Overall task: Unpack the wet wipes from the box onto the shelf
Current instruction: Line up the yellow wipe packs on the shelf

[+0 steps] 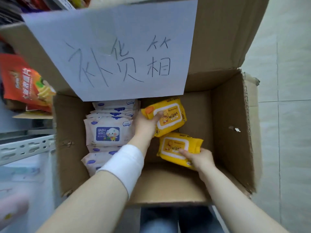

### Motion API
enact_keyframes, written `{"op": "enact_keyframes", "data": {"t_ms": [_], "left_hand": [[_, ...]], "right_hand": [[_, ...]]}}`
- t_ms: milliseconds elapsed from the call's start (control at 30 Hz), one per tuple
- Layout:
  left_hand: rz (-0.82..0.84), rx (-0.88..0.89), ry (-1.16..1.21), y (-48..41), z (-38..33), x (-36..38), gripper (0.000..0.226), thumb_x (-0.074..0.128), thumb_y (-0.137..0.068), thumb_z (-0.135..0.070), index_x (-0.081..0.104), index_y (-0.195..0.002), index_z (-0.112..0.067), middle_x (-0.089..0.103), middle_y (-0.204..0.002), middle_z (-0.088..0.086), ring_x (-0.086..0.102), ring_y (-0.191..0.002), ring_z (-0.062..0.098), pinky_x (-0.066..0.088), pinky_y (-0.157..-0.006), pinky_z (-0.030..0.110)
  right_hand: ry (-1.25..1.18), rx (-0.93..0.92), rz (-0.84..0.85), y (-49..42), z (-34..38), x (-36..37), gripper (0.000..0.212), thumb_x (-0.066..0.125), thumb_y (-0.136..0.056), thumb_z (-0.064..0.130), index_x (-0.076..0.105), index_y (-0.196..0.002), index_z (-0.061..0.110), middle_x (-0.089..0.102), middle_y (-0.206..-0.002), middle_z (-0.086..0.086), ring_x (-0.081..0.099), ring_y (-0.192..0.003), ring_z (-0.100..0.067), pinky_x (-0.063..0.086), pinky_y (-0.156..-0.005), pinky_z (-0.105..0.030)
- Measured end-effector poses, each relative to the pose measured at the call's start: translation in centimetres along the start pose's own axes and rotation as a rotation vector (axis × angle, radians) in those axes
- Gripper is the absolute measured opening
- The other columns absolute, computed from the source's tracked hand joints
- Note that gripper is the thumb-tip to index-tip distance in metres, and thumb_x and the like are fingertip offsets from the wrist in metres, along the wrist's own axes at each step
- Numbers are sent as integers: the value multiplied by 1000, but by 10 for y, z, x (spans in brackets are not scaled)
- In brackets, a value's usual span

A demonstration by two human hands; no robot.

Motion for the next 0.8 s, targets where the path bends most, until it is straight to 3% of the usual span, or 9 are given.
{"op": "enact_keyframes", "data": {"t_ms": [67, 167, 300, 367, 467, 533, 633, 800], "left_hand": [[11, 5, 98, 30, -6, -15, 41, 69, -82, -24, 57, -117, -7, 66, -110, 8, 66, -97, 24, 56, -76, 34], [-30, 24, 173, 80, -17, -50, 29, 69, -82, -27, 56, -107, -20, 65, -104, 3, 65, -101, 26, 54, -87, 45], [-68, 99, 178, 159, -39, -104, 37, 62, -84, -41, 56, -112, -17, 65, -110, 4, 63, -103, 24, 51, -92, 45], [-136, 144, 194, 202, -45, -137, 42, 60, -85, -44, 56, -114, -14, 63, -108, 2, 61, -101, 22, 51, -92, 41], [-218, 241, 323, 271, -41, -181, 22, 64, -82, -44, 57, -95, -27, 65, -100, 0, 63, -100, 23, 53, -88, 44], [-265, 285, 398, 319, -33, -203, 15, 62, -86, -37, 56, -96, -28, 64, -95, -5, 63, -97, 20, 55, -81, 38], [-316, 355, 518, 396, -19, -232, 10, 62, -87, -34, 58, -95, -29, 67, -98, -6, 65, -100, 21, 55, -83, 41], [-488, 502, 604, 524, 6, -299, 3, 60, -87, -32, 60, -90, -30, 68, -89, -12, 67, -86, 9, 55, -64, 21]], "right_hand": [[18, 16, -3, 29, 7, -22, 33, 85, -62, 30, 64, -84, 17, 70, -98, -12, 67, -90, -30, 56, -82, -47], [-37, 43, 20, 81, 14, -48, 33, 83, -66, 23, 61, -90, 15, 67, -101, -12, 66, -91, -32, 59, -68, -49], [-108, -27, 55, 156, 20, -74, 38, 77, -74, 20, 59, -107, 11, 66, -109, -13, 65, -92, -29, 57, -47, -30], [-118, -70, 84, 190, 18, -79, 38, 75, -76, 21, 58, -109, 13, 65, -111, -12, 65, -94, -29, 57, -48, -28], [-96, -133, 184, 238, 10, -79, 35, 72, -78, 20, 56, -109, 12, 64, -109, -11, 64, -94, -27, 57, -48, -26], [-63, -165, 267, 267, 1, -79, 35, 71, -79, 20, 56, -110, 12, 64, -108, -10, 64, -90, -25, 56, -46, -24], [7, -218, 386, 312, -16, -82, 35, 69, -80, 20, 55, -112, 13, 65, -104, -6, 64, -88, -22, 56, -48, -25], [151, -329, 548, 396, -27, -75, 26, 67, -79, 19, 59, -103, 15, 67, -103, -7, 66, -90, -24, 57, -51, -27]]}}
Point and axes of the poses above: each hand's wrist, its own y-axis away from the middle knuckle, its own x-axis out of the palm, z = x × y, the point moved 7 cm from there along -y, towards the middle knuckle
